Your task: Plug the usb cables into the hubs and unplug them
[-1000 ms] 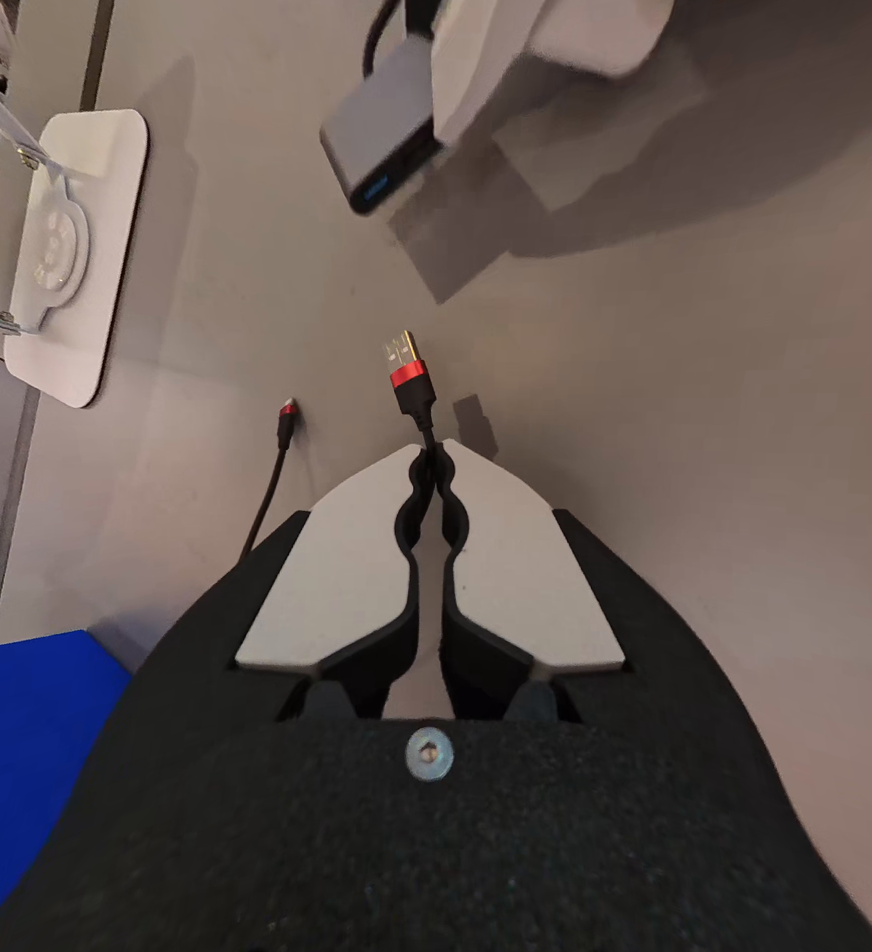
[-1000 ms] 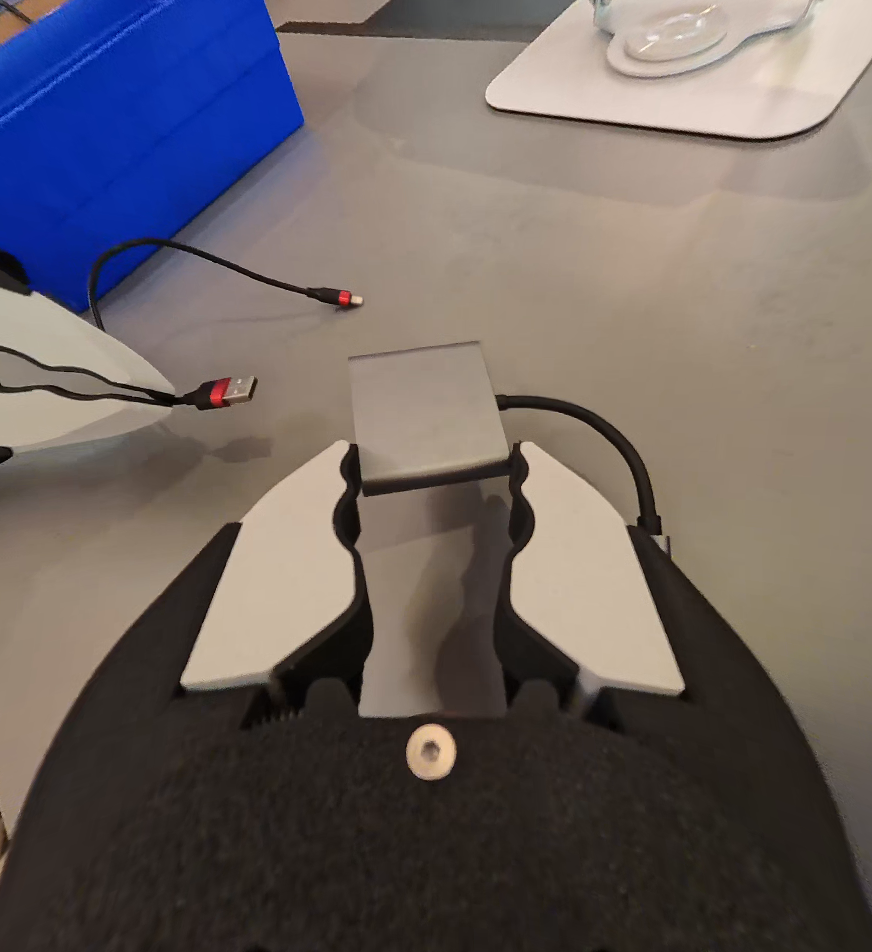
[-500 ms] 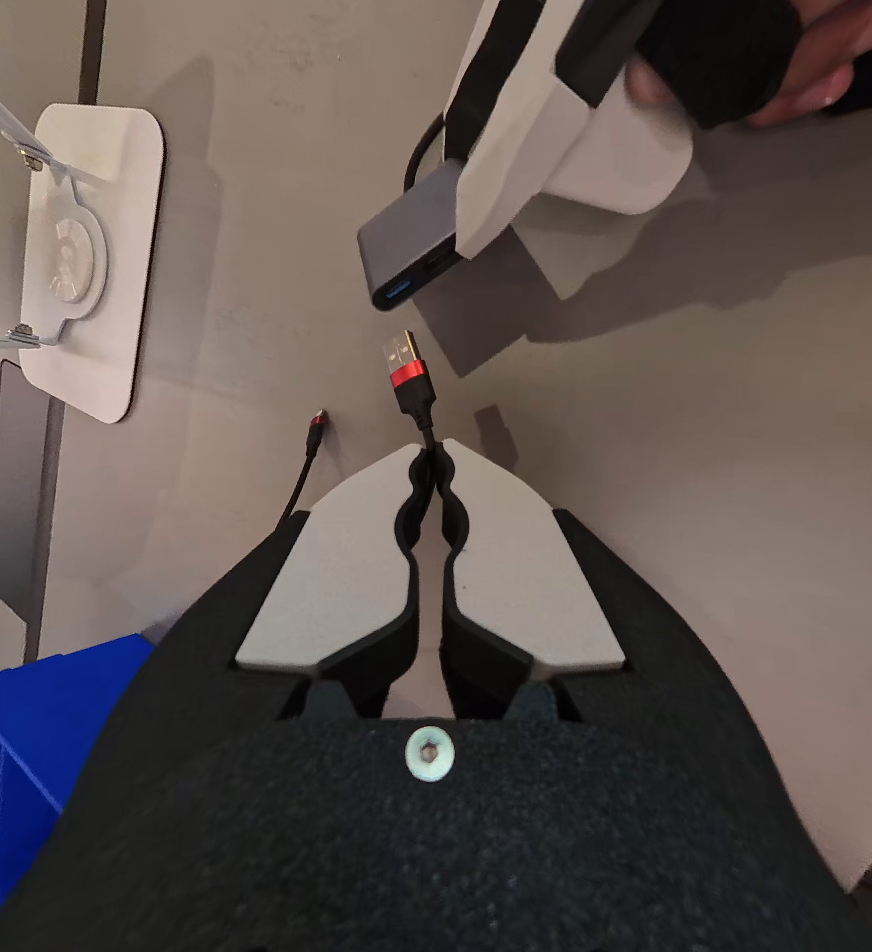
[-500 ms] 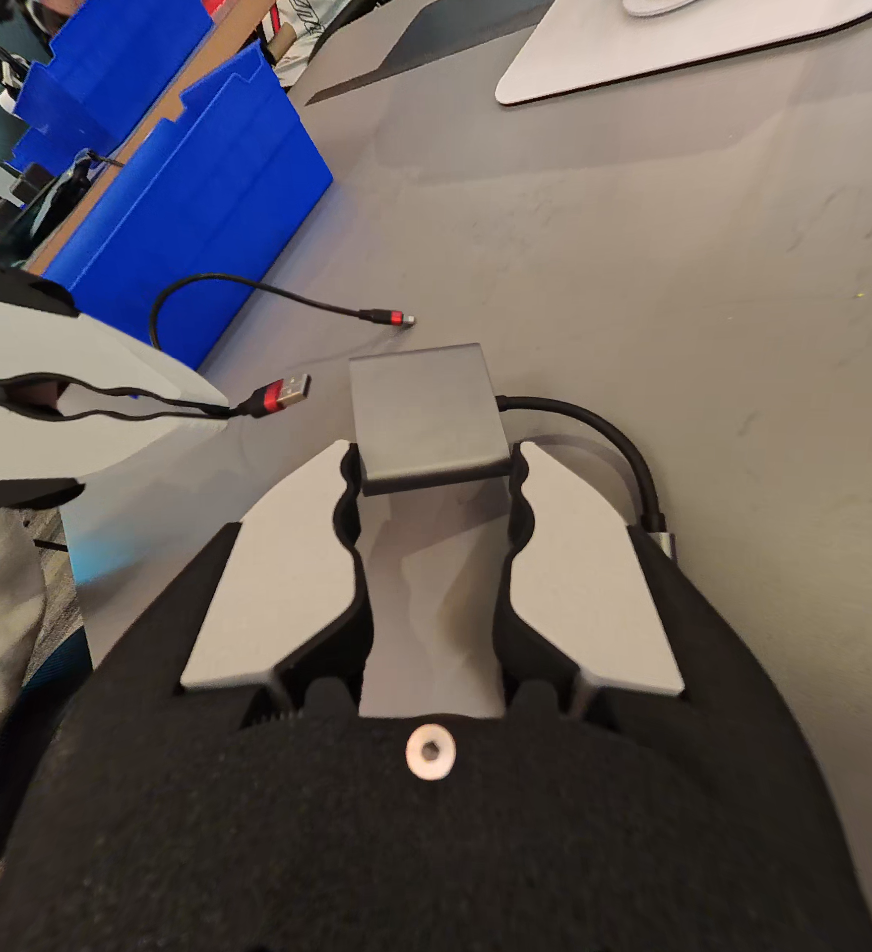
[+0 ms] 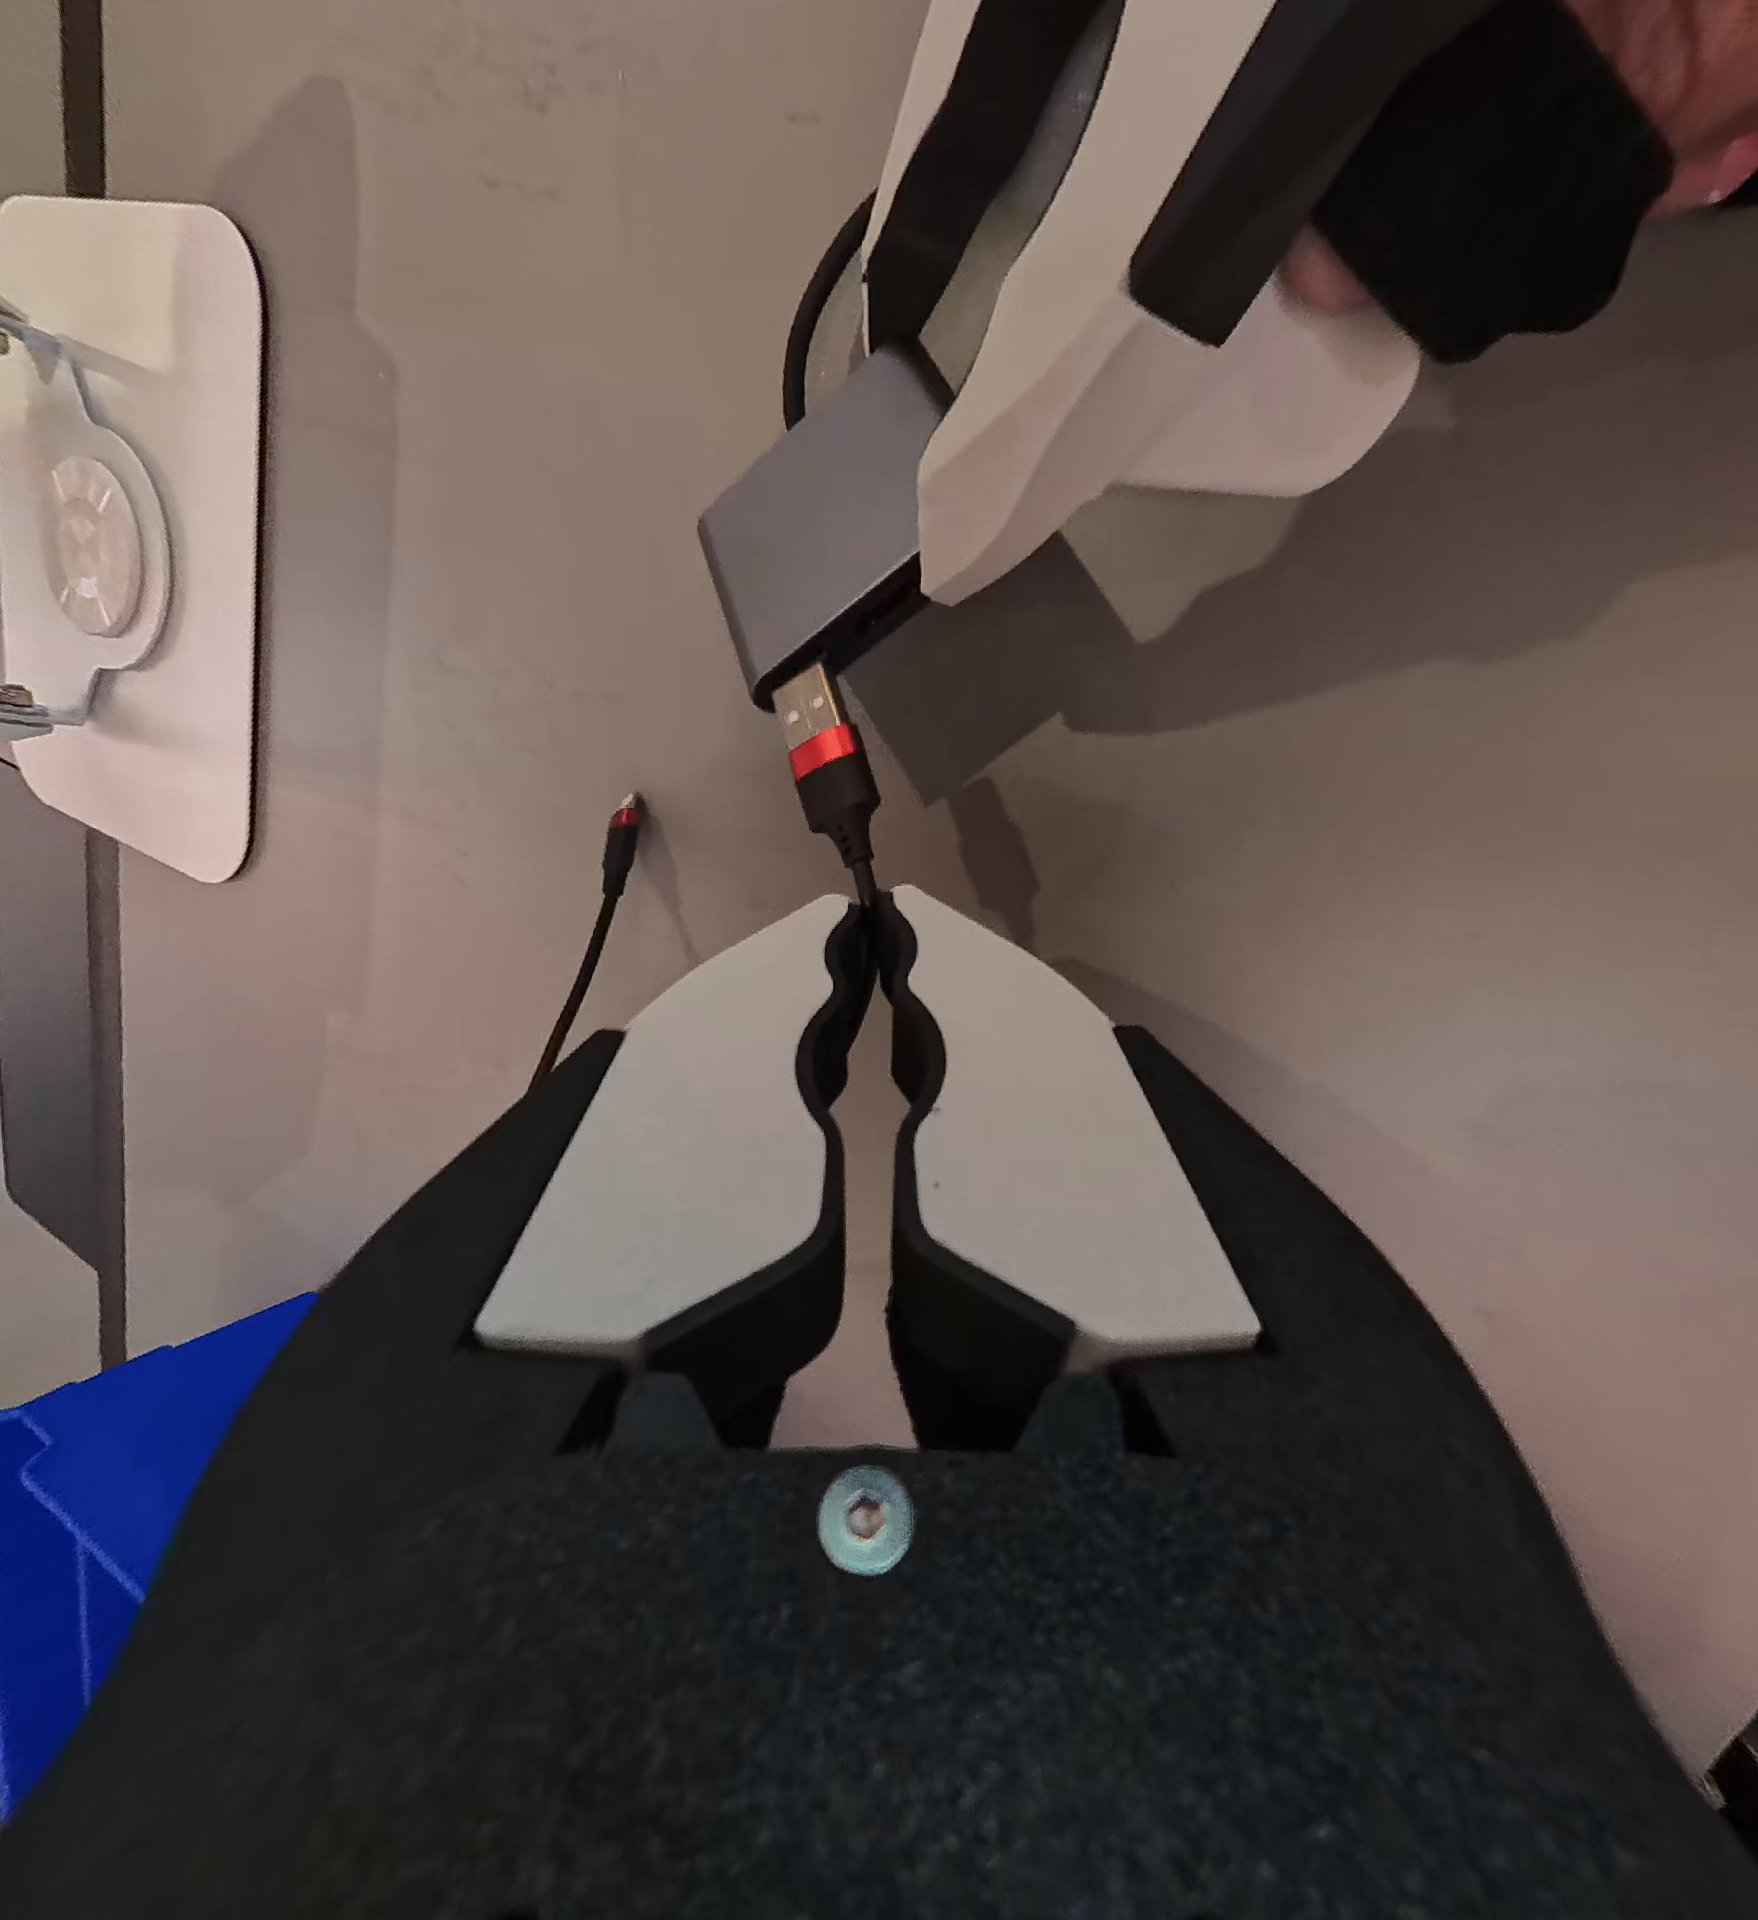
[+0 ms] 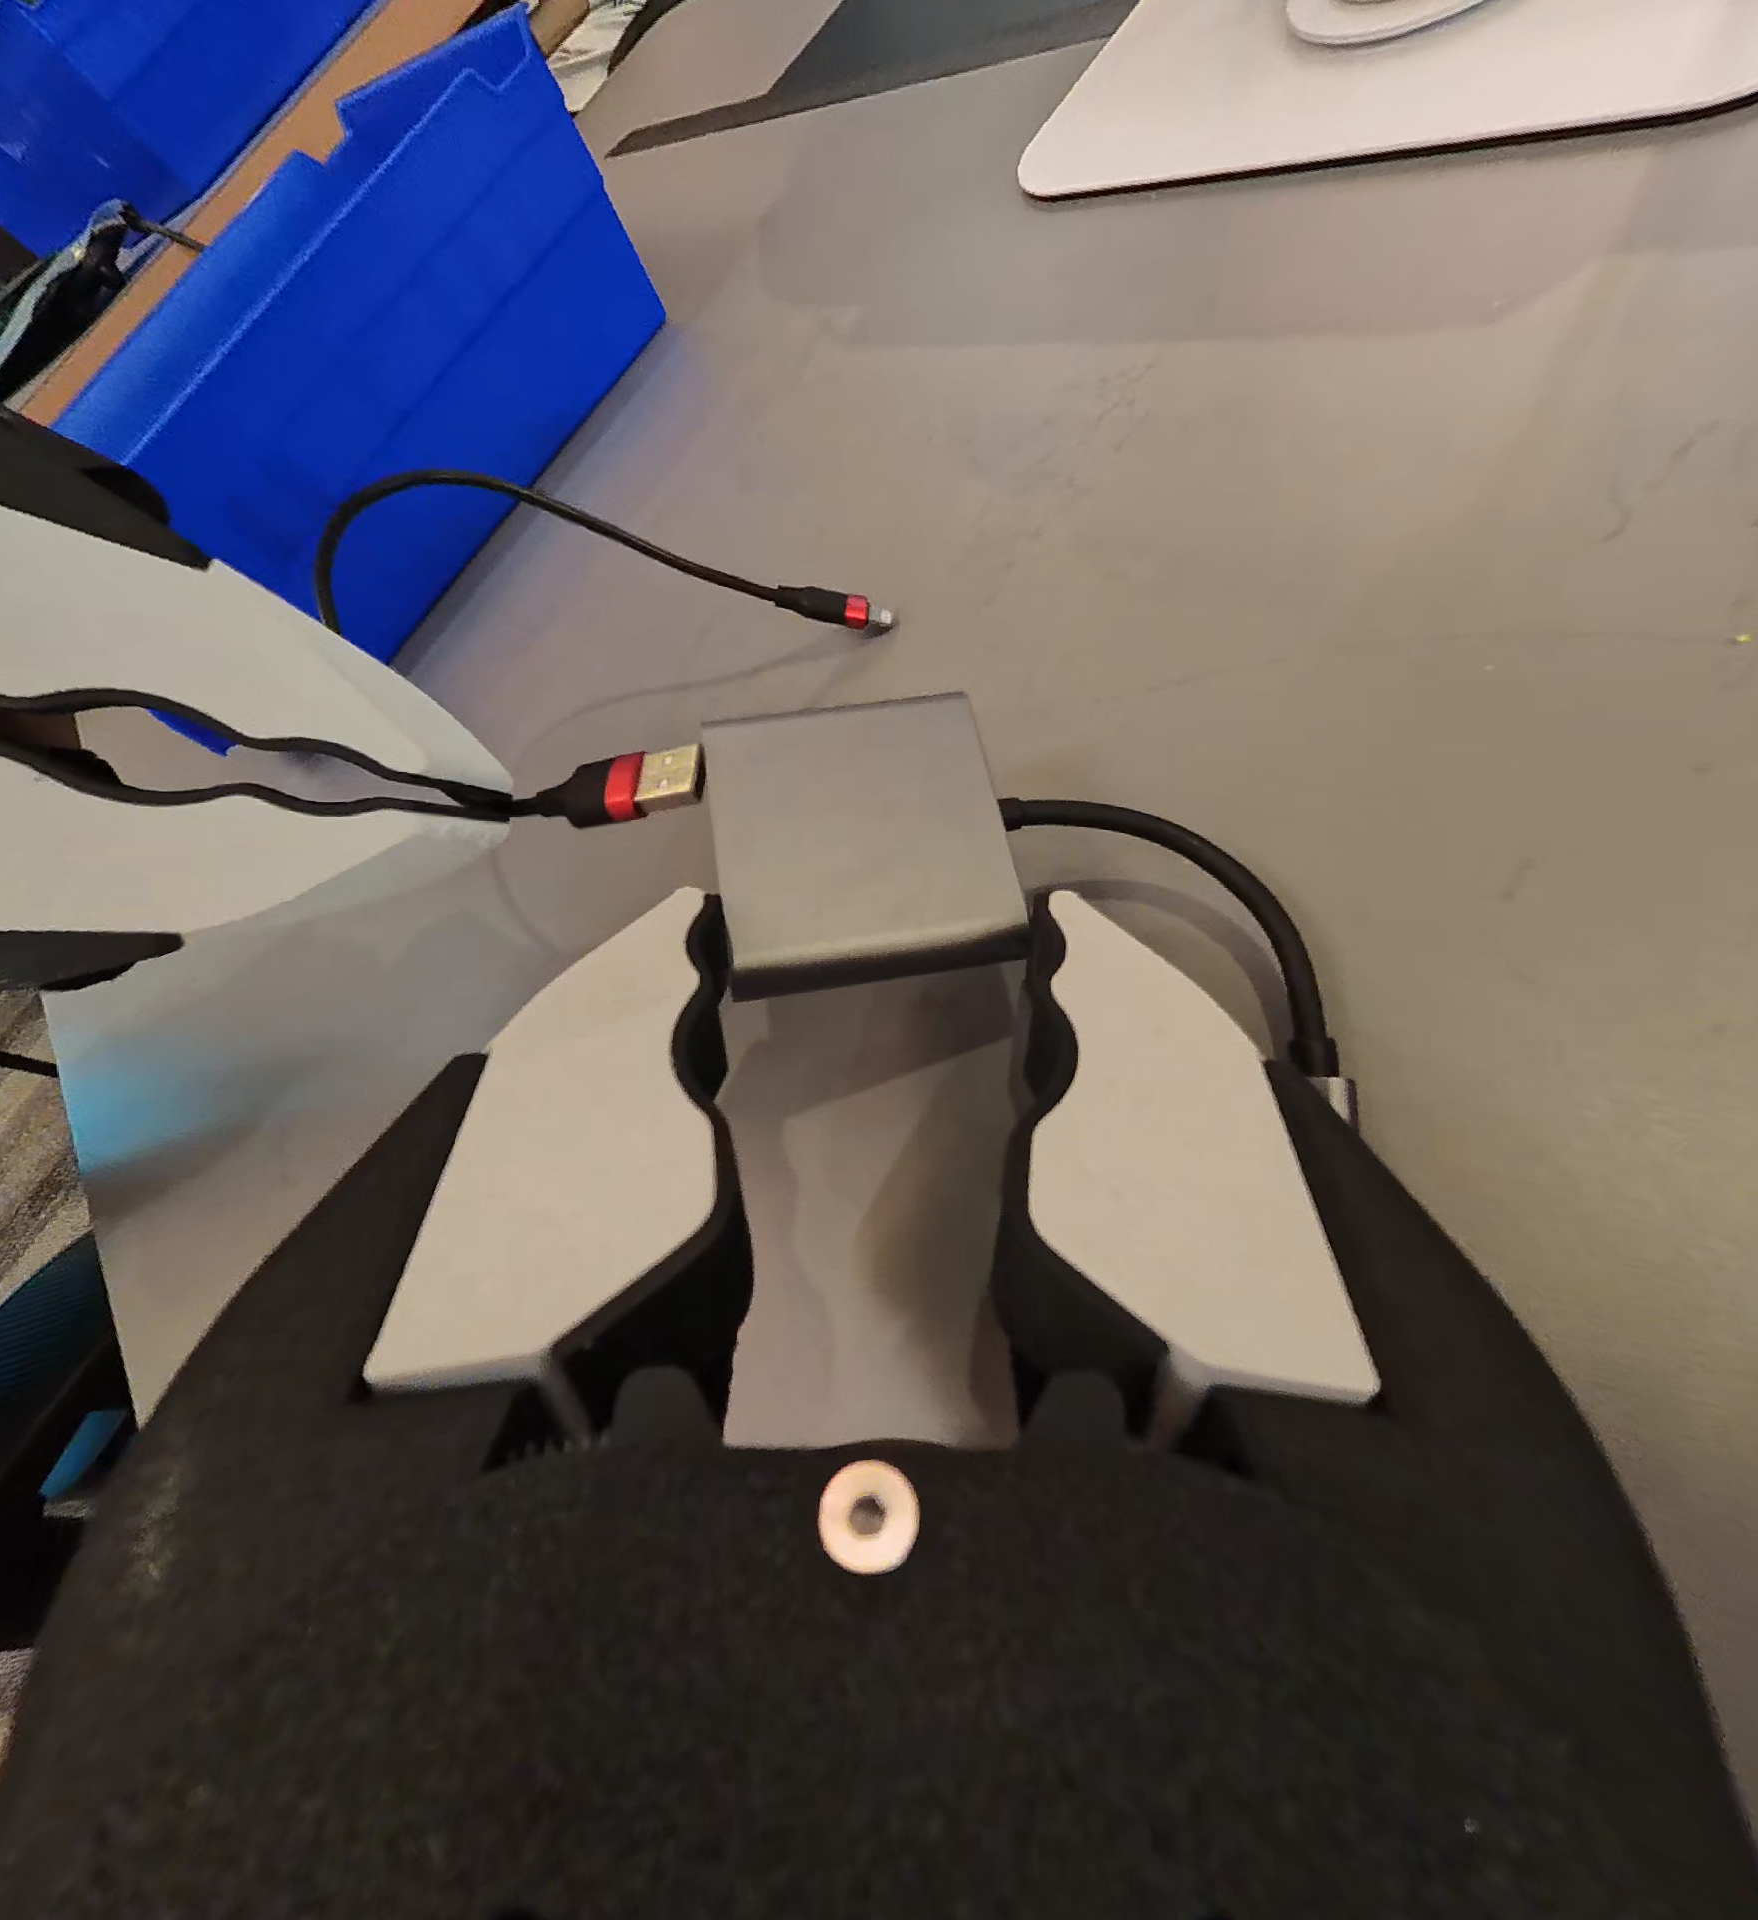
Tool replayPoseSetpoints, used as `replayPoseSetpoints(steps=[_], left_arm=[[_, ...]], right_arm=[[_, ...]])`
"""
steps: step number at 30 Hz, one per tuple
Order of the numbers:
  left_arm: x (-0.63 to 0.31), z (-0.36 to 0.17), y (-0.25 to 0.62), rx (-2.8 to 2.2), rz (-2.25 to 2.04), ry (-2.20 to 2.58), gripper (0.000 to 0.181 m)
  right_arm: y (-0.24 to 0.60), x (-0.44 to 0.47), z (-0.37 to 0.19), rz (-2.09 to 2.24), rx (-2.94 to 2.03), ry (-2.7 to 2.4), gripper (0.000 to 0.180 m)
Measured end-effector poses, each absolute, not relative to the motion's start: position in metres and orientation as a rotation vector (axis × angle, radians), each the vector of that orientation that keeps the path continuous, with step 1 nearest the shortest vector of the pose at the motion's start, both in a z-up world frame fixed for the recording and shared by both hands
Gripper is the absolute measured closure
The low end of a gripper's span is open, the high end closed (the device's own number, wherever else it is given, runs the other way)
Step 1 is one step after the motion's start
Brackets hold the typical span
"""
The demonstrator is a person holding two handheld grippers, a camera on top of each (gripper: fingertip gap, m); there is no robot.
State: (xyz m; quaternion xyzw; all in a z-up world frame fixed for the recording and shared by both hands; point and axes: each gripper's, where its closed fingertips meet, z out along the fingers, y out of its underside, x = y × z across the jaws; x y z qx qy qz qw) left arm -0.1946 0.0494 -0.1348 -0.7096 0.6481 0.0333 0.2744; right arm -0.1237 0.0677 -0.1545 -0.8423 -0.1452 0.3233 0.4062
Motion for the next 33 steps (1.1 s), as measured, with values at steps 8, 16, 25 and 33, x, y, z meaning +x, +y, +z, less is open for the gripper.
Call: replayPoseSetpoints(steps=[8, 16, 25, 33], left_arm=[[-0.195, -0.140, 0.047, -1.934, 0.085, 1.760, 0.179], [-0.194, -0.135, 0.047, -1.924, 0.067, 1.740, 0.179], [-0.201, -0.103, 0.041, -1.891, 0.003, 1.661, 0.179], [-0.202, -0.099, 0.043, -1.912, 0.116, 1.747, 0.179]], right_arm=[[0.068, -0.124, -0.154, 0.787, -2.121, -0.382, 0.124], [0.069, -0.123, -0.155, 0.794, -2.126, -0.374, 0.124], [0.069, -0.121, -0.132, 1.072, -2.001, -0.232, 0.124], [0.064, -0.132, -0.130, 1.088, -1.996, -0.267, 0.124]])
